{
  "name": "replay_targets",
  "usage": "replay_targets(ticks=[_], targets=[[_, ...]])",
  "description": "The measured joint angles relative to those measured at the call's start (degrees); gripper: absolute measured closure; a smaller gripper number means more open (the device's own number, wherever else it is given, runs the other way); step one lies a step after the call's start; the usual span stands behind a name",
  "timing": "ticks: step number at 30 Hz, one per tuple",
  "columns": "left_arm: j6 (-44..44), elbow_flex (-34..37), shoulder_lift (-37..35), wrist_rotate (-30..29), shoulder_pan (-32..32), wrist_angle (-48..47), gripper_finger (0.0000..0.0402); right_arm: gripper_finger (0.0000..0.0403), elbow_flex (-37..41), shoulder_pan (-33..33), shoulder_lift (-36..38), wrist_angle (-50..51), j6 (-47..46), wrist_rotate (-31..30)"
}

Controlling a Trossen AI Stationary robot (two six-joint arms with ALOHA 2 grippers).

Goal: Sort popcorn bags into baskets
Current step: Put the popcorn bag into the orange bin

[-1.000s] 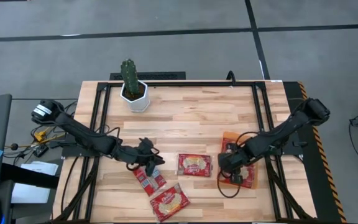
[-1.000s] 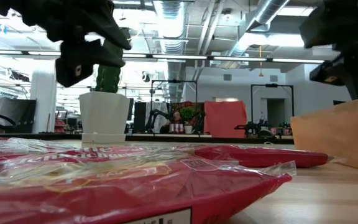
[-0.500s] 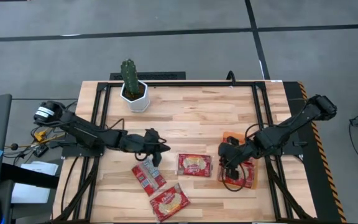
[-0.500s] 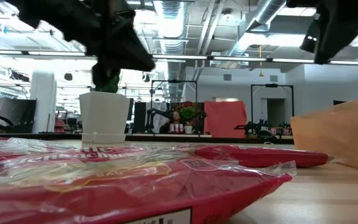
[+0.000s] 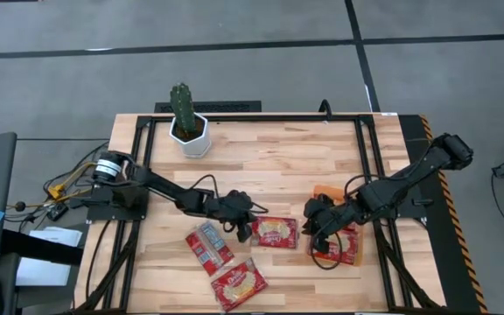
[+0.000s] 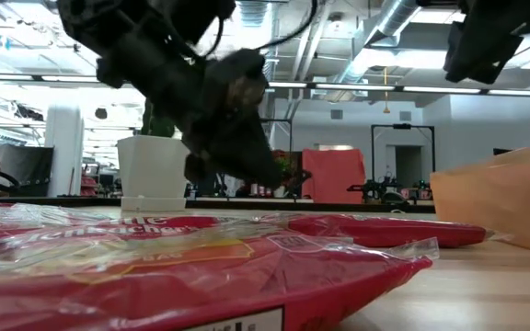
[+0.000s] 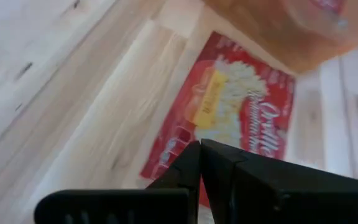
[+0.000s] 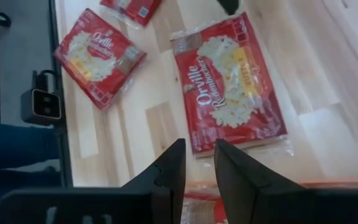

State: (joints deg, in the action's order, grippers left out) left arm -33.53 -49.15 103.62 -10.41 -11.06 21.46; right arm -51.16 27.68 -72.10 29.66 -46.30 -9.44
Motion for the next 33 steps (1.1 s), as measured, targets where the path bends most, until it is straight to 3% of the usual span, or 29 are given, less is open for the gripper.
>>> replay_targets(ticks=[17,23,33], targets=[[-0.6,1.2,4.2,4.2,1.9,-2.8,0.0401,0.0295,0.0,0.0,0.0,-0.1,-1.7,-7.8],[-6.3,1.1,3.1,-2.2,2.3,-12.3,0.0402,0.0294,0.0,-0.5,0.0,-0.1,-1.5,-7.9],[-14.1,1.0,1.7,-3.4,2.9,-20.1,0.0402,0.0294,0.0,-0.5,-1.3,-0.1,-0.3,-12.1]])
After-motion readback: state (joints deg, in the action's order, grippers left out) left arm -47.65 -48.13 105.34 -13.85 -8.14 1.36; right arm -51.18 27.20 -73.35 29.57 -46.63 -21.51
